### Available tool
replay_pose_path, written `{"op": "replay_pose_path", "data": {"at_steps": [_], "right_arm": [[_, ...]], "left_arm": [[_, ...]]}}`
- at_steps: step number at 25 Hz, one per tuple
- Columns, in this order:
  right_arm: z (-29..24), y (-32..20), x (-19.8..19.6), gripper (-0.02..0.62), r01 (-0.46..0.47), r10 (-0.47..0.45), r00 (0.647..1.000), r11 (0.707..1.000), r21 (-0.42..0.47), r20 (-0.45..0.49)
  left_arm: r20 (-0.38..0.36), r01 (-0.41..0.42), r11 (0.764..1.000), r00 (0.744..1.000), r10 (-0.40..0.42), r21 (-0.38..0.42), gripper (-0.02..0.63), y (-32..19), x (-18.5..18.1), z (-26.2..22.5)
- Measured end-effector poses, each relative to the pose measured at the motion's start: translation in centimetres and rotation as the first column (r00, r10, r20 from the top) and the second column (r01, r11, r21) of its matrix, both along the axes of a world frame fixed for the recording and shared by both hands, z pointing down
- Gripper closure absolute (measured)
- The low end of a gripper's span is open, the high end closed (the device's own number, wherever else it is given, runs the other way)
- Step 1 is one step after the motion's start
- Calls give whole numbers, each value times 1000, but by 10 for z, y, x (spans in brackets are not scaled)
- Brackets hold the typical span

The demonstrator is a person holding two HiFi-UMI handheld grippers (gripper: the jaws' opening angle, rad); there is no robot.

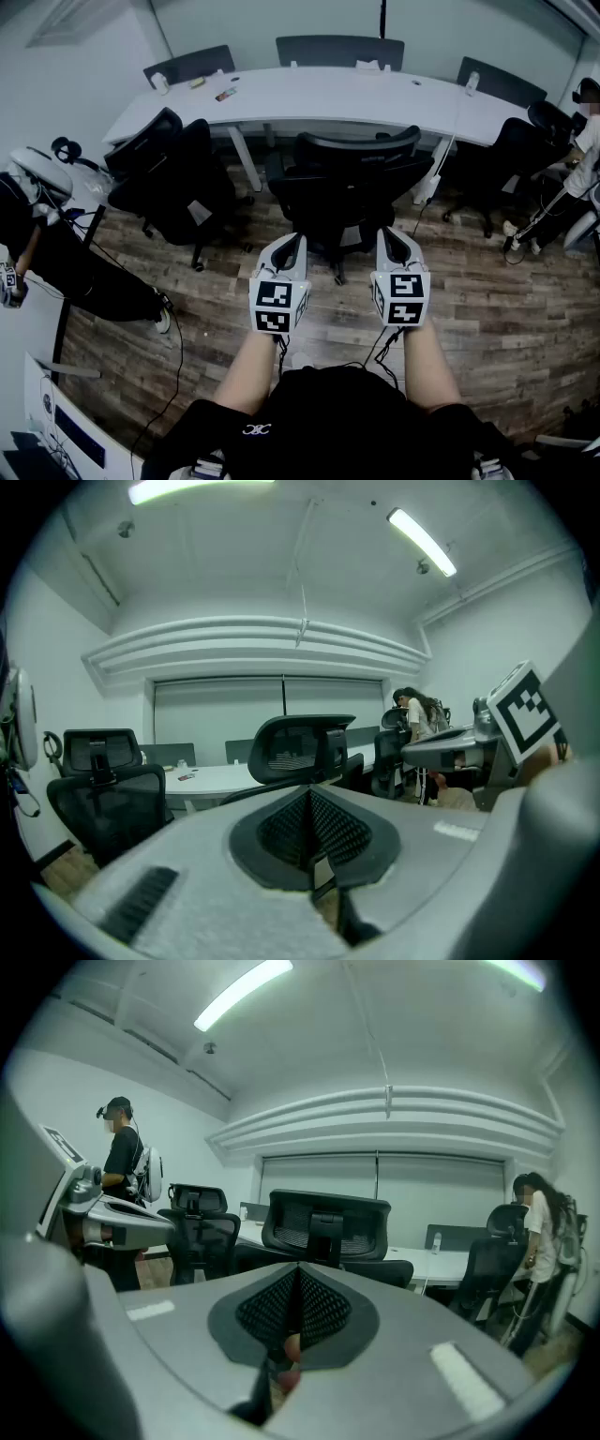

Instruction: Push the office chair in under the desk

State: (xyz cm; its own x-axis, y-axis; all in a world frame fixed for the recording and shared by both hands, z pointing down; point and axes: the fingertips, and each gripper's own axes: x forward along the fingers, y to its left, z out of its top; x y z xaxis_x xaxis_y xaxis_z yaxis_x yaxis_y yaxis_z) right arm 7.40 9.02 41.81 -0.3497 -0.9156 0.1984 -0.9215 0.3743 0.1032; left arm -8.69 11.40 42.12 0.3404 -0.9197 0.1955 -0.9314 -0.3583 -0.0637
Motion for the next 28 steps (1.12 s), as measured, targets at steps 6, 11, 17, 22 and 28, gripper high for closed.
{"op": "replay_pose_path", "data": {"at_steps": [6, 11, 17, 22, 28], "right_arm": [[1, -2, -20, 589, 25, -24, 999, 1000, -8, 22], [2, -10, -44, 588, 45, -45, 999, 999, -6, 11], [11, -26, -71, 588, 25, -25, 999, 1000, -11, -25], [10, -38, -82, 588, -2, 2, 1000, 1000, -9, -20], [6, -57, -89, 588, -17, 17, 1000, 1000, -2, -21]], "left_arm": [[-3, -7, 1000, 1000, 7, -5, 598, -3, -18, 2], [-9, -7, 1000, 1000, 7, -9, 598, -11, -43, 5], [-21, -23, 1000, 1000, 23, -15, 598, -18, -78, 15], [-32, -23, 999, 999, 22, -32, 598, -25, -100, 26], [-32, -29, 999, 999, 27, -46, 598, -41, -115, 31]]}}
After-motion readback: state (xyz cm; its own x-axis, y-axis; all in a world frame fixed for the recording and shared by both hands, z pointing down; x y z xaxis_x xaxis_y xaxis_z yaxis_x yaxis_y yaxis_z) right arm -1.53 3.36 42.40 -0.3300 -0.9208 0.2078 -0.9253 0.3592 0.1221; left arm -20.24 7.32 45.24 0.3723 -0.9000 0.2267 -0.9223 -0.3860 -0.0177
